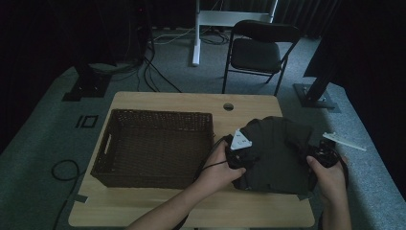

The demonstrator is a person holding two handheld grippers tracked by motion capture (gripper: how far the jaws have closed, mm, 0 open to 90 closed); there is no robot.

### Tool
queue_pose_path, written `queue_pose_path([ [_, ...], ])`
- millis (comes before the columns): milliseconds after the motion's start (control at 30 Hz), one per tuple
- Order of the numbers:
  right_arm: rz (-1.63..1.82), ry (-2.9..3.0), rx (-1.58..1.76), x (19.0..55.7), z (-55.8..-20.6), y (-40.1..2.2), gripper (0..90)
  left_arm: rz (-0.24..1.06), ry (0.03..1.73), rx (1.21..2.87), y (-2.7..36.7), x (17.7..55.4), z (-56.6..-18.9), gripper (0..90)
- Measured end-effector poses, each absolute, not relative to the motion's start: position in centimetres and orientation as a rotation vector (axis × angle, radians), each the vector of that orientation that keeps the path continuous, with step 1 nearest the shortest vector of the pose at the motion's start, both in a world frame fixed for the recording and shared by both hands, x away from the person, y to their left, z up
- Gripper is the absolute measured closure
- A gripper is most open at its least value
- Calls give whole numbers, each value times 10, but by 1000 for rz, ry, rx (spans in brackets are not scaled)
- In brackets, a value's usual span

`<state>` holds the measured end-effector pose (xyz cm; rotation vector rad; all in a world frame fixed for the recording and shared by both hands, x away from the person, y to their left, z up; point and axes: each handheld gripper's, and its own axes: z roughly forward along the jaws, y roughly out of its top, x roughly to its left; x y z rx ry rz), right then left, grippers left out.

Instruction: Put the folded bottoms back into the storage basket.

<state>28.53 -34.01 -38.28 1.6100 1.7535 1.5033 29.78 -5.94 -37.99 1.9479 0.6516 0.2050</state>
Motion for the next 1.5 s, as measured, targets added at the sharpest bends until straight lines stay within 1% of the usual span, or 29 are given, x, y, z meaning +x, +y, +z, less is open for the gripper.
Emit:
queue_pose_path([
  [600, 1562, 1783, 1535, 306, -343, -299, 680, 253, 657, 1913, -16, 307, -346, 673],
  [1000, 1606, 1826, 1479, 322, -324, -260, 680, 294, 691, 1888, 31, 312, -327, 674],
  [1500, 1641, 1913, 1414, 345, -311, -193, 681, 315, 756, 1836, 100, 315, -318, 673],
])
